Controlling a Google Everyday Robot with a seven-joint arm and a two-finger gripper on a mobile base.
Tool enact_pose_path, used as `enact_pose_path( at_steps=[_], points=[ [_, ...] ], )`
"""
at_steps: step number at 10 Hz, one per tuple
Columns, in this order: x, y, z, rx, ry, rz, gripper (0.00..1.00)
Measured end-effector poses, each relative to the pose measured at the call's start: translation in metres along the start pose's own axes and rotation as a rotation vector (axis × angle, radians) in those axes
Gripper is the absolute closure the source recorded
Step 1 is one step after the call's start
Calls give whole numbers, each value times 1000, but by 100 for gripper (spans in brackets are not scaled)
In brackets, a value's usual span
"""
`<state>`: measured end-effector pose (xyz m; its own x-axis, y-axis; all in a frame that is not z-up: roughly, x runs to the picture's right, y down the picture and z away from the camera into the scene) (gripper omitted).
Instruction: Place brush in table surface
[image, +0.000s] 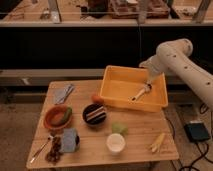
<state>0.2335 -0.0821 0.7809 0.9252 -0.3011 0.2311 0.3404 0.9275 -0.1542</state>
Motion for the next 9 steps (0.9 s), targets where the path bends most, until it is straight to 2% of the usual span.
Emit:
enact_pose_path(
  at_steps=[2, 5, 6, 7, 9],
  points=[
    [-11, 14, 27, -25, -74, -34, 35],
    [-27, 51, 90, -70, -153, -92, 35],
    [-31, 61, 108, -87, -162, -111, 35],
    [-37, 75, 134, -120, -163, -141, 35],
    [-43, 92, 168, -169, -152, -164, 35]
  ],
)
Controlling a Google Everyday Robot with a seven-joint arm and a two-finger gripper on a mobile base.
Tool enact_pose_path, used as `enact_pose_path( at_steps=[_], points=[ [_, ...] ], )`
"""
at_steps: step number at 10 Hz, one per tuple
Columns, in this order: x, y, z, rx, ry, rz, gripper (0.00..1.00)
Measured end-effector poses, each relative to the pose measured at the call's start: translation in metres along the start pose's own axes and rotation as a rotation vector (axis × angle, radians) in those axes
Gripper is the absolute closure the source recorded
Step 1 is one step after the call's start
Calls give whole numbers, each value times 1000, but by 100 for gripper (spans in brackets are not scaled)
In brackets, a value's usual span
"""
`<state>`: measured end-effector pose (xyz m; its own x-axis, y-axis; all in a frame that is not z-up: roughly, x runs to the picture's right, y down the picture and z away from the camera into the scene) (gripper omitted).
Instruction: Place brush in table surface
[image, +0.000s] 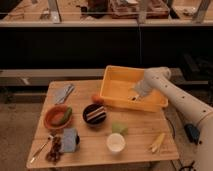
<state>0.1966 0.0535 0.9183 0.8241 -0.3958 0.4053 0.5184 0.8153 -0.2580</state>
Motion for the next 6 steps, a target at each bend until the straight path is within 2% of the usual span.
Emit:
enact_pose_path(
  at_steps=[2, 6],
  points=[
    [5, 8, 22, -69, 15, 19, 35],
    [5, 8, 22, -72, 16, 19, 35]
  ],
)
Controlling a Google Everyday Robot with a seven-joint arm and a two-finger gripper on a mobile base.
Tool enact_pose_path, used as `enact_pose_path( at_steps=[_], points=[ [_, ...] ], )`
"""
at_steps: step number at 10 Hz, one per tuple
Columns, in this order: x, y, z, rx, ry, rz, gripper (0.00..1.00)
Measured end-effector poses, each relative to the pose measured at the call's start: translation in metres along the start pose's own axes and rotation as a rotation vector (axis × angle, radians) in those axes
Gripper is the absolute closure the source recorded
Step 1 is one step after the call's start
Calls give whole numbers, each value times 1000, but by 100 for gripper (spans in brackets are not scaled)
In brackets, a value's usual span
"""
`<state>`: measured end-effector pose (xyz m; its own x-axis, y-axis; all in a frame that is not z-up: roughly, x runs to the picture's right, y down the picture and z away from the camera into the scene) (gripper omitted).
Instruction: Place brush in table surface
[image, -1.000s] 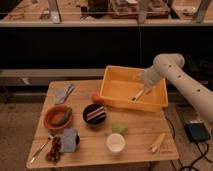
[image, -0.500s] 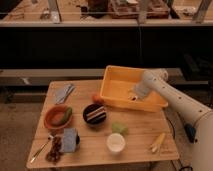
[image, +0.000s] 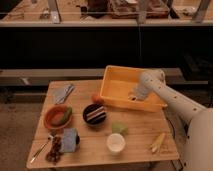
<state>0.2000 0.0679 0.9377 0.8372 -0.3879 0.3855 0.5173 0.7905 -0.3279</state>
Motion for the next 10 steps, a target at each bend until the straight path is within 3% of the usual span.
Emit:
enact_pose_path(
  at_steps=[3, 10],
  points=[
    [2, 2, 1, -9, 5, 0, 35],
    [16, 21, 5, -101, 81, -33, 35]
  ],
)
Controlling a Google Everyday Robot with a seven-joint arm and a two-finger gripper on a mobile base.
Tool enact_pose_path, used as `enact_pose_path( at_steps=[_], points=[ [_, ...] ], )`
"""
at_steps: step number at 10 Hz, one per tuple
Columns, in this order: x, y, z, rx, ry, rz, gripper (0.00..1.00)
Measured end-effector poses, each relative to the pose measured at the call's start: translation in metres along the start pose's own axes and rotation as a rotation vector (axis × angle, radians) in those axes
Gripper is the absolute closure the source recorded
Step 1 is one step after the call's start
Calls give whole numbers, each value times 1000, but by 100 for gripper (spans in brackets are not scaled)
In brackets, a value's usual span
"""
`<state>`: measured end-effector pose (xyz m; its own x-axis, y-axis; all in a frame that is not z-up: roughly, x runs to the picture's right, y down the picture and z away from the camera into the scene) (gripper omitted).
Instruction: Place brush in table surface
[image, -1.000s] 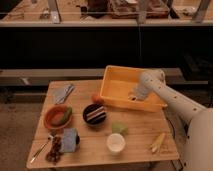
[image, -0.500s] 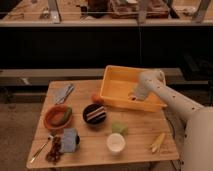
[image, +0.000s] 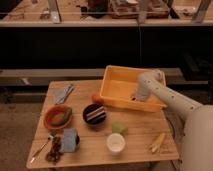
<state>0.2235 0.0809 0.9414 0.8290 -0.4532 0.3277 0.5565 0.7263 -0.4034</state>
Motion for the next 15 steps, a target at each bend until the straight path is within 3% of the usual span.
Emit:
enact_pose_path(
  at_steps=[2, 5, 10, 12, 15],
  points=[
    [3, 4, 2, -26, 8, -4, 35],
    [4, 5, 3, -36, 15, -2, 36],
    [5, 3, 5, -26, 25, -2, 85],
    [5, 4, 6, -23, 25, 4, 99],
    [6, 6, 6, 14, 20, 21, 100]
  ],
)
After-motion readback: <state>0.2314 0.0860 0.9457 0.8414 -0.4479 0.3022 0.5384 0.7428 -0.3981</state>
